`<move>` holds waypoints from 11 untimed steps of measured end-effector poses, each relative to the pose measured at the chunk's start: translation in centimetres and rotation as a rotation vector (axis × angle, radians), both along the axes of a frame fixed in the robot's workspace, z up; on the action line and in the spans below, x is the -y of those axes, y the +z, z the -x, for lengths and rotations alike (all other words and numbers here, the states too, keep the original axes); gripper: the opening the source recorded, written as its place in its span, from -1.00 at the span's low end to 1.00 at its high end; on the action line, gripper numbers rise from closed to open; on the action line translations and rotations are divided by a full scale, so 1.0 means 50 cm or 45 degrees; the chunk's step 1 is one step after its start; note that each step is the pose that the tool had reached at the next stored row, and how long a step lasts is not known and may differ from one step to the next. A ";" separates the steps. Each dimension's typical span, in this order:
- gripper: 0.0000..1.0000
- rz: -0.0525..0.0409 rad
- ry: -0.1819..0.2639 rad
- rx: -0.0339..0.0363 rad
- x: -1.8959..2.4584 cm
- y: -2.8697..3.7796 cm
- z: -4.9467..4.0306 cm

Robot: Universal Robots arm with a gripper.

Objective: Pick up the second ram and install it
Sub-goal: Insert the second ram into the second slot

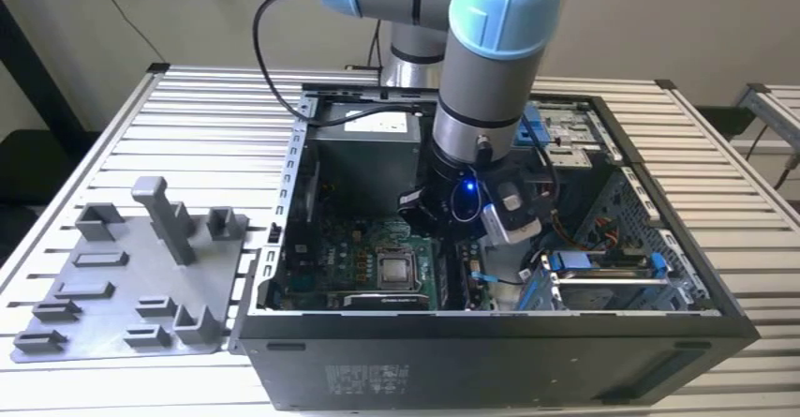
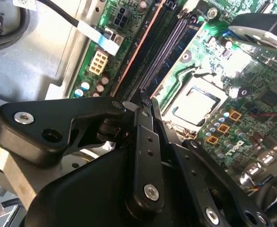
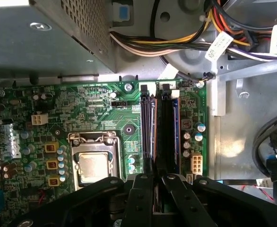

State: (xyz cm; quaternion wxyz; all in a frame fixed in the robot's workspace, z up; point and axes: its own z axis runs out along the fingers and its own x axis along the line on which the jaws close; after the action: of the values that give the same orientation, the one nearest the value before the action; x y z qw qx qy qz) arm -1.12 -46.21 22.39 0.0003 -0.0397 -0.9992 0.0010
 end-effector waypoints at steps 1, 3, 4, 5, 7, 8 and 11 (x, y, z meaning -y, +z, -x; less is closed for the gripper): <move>-0.73 0.000 0.000 0.0001 0.0000 0.000 0.000; -0.73 0.000 0.000 0.0000 0.0000 -0.001 0.000; -0.73 0.000 0.000 0.0000 0.0000 -0.001 0.000; -0.73 0.000 0.000 -0.0001 0.0000 -0.001 0.000; -0.73 0.001 0.000 0.0000 0.0000 -0.001 0.000; -0.73 0.001 0.000 0.0001 0.0000 -0.001 0.000; -0.73 0.001 0.000 0.0001 0.0000 -0.001 0.000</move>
State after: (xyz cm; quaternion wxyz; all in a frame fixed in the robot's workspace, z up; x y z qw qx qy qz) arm -1.12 -46.22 22.33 0.0002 -0.0397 -0.9992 0.0014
